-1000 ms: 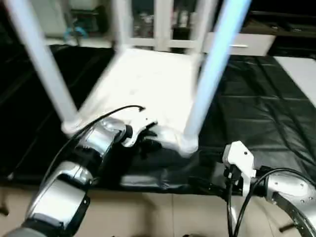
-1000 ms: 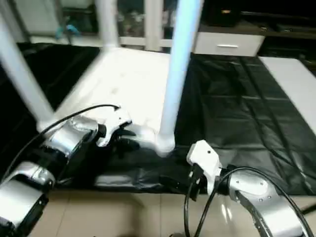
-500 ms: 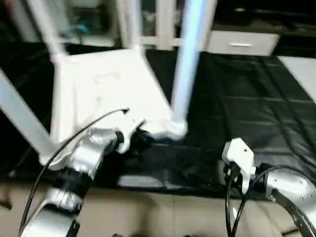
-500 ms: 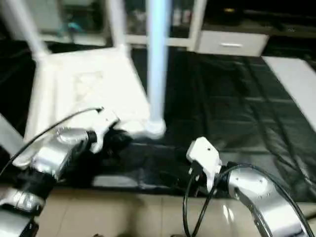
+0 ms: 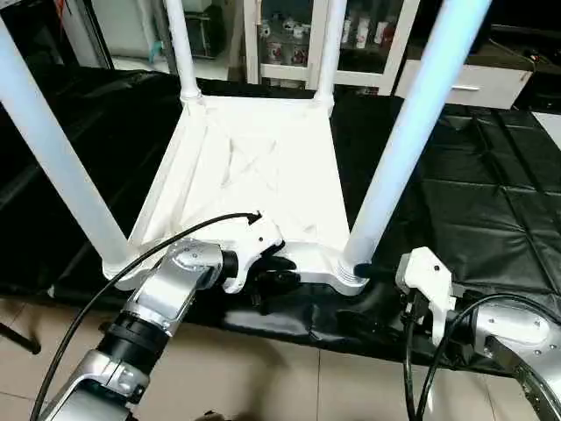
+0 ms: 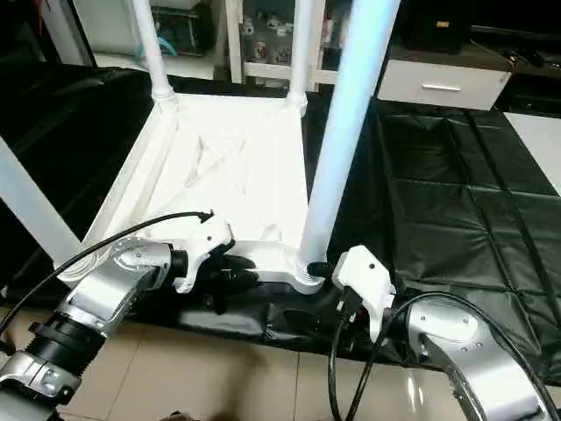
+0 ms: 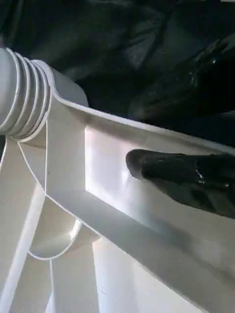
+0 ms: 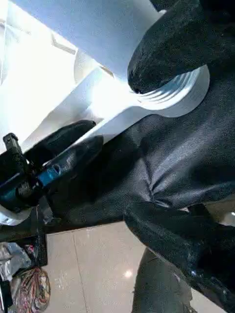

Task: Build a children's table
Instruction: Rotate table base

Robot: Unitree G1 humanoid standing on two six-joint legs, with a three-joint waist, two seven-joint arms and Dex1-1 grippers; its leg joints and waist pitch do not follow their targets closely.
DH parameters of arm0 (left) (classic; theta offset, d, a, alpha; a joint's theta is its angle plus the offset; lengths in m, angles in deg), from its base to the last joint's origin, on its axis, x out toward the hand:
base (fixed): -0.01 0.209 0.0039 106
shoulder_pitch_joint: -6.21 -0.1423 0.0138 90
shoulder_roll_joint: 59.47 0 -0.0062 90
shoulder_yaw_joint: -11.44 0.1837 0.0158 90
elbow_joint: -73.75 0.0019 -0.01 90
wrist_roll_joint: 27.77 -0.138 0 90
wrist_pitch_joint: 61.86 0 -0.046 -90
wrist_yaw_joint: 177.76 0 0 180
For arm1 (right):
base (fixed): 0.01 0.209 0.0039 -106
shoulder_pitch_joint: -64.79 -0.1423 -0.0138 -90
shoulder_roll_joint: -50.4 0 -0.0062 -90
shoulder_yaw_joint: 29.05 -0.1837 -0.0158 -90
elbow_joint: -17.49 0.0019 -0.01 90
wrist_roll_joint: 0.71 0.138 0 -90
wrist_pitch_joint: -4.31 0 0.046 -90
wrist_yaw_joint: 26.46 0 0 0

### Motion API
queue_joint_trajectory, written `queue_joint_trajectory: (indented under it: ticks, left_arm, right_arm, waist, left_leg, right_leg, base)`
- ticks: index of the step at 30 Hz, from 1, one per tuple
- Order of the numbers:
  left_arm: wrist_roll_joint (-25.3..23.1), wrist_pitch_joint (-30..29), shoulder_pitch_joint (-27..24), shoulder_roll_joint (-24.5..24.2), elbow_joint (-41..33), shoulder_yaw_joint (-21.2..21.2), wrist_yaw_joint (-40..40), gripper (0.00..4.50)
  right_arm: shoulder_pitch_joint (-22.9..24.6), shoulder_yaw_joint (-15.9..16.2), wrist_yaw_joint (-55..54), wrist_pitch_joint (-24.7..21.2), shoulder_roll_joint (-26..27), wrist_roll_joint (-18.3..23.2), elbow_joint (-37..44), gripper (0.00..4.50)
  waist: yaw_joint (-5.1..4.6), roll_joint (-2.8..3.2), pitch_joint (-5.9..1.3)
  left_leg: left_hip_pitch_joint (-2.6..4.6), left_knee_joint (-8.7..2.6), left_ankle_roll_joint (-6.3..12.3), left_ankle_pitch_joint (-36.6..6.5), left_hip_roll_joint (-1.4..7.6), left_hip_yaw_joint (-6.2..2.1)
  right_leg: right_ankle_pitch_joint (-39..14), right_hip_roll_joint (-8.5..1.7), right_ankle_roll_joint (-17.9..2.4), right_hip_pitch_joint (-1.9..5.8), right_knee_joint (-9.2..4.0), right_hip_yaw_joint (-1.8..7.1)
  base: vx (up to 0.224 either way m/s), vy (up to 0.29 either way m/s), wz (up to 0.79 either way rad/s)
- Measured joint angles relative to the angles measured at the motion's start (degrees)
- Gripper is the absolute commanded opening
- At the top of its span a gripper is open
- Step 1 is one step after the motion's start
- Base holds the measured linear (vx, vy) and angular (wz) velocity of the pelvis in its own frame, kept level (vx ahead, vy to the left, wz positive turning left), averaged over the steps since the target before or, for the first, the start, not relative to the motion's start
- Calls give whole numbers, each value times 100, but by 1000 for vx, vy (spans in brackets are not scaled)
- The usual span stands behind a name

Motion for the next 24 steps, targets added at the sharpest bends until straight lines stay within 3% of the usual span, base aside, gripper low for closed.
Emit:
queue_joint_trajectory:
  ticks: [1,11,21,24]
  left_arm:
    - [-3,138,77,-7,112,52,118,161]
    - [-190,813,626,-135,855,322,666,161]
    - [-67,1379,899,187,1601,176,787,161]
    - [58,1380,906,180,1622,138,1007,194]
  right_arm:
    - [-1,0,3,2,-4,2,0,404]
    - [1,0,38,1,-19,11,0,404]
    - [69,-8,38,0,-21,15,5,404]
    - [73,-10,37,0,-24,15,5,404]
  waist:
    - [5,-4,2]
    - [7,-5,5]
    - [15,0,8]
    - [28,2,8]
  left_leg:
    - [-7,0,0,0,1,-1]
    - [-30,8,3,3,4,-2]
    - [-51,26,7,5,6,-4]
    - [-66,26,7,5,8,-5]
  right_leg:
    - [0,0,1,-1,1,0]
    - [-11,-1,15,-11,6,-4]
    - [-13,-6,15,-17,16,-10]
    - [-14,-5,14,-30,17,-15]
  base:
    - [0,0,0]
    - [0,0,0]
    - [0,0,0]
    - [0,0,0]
